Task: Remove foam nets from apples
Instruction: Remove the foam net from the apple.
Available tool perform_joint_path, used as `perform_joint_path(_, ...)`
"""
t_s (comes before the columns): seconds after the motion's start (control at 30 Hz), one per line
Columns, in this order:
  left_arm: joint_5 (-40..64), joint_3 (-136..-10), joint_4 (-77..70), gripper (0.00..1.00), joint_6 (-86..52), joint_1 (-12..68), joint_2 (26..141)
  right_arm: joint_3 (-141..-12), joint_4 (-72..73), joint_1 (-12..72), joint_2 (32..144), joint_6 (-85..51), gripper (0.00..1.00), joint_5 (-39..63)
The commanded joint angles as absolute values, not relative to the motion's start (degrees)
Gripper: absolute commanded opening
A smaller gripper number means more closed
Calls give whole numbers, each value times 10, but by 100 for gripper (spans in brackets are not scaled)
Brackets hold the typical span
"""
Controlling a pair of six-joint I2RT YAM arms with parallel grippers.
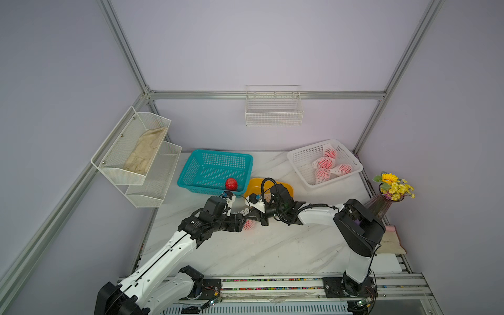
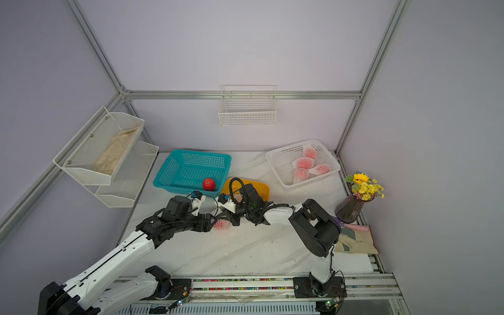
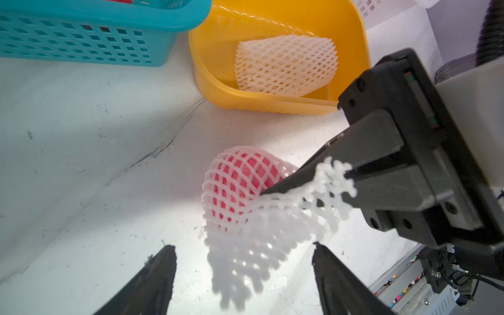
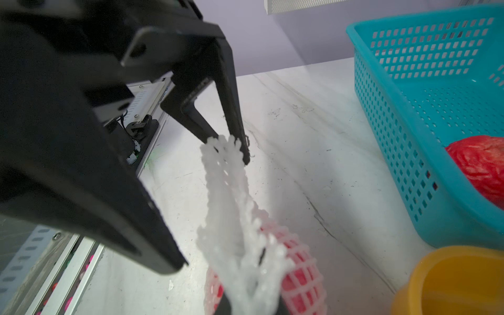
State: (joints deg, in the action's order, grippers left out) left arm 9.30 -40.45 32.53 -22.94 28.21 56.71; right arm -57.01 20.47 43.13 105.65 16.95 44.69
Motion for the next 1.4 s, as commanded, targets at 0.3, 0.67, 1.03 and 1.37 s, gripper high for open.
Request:
perform_joint_path(0.3,136,-362,198,62,-198,283,590,-580,272,427,1042,128,7,465)
perform_joint_path(0.67,138,-370,150,21,-193,283,590,-582,275,425,1043,98,8,478)
perform_joint_path(1.03,136,-391,163,19,-207,284,569,-577,252,430,1032,89,12,469)
perform_joint_path(1.37,0,-407,259,81,-220,283,487,-568,207,430,965,103,12,332)
